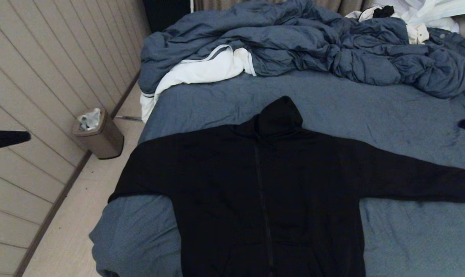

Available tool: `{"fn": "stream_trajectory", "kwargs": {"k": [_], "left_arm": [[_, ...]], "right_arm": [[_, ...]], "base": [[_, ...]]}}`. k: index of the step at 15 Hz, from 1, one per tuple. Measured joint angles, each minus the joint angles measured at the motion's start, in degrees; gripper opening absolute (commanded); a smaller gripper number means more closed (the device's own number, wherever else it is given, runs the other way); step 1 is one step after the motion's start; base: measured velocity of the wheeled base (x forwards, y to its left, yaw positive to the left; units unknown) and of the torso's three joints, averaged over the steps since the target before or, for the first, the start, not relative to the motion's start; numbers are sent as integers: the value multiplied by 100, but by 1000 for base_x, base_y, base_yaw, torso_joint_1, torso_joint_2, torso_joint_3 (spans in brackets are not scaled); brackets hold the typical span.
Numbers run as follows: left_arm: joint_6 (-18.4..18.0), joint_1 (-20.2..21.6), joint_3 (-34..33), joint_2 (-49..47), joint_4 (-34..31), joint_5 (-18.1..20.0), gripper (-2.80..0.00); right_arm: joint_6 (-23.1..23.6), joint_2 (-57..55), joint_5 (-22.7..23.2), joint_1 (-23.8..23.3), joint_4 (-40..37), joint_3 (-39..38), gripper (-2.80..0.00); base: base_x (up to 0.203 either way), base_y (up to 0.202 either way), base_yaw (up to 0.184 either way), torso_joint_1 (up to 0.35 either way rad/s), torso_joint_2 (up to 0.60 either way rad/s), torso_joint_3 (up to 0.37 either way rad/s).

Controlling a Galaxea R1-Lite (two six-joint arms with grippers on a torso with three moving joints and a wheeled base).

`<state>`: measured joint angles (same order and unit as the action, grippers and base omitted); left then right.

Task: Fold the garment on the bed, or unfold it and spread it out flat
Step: Fold the black sweatshirt

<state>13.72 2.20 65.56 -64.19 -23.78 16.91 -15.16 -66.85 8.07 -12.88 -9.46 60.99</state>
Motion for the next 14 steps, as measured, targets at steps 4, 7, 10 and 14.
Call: {"fn": "stream_trajectory", "kwargs": {"k": [4, 7, 10, 14], "left_arm": [[-153, 140, -129, -1252, 346, 689, -280], [-207, -264, -252, -1665, 702, 665, -280], [-129, -660, -214, -1864, 734, 593, -280], [82, -1251, -129, -1951, 734, 276, -280]], "right_arm": [[281, -1788, 946, -1642, -80, 492, -280], [882, -2776, 1082, -2489, -69, 721, -280], [1187, -3702, 1143, -3197, -77, 1351, -280], [1171, -4691, 1271, -3904, -128, 2528, -280]], "base": [[0, 0, 0, 0, 0, 0], [0, 0, 0, 0, 0, 0], [0, 0, 0, 0, 0, 0], [0, 0, 0, 0, 0, 0]]}}
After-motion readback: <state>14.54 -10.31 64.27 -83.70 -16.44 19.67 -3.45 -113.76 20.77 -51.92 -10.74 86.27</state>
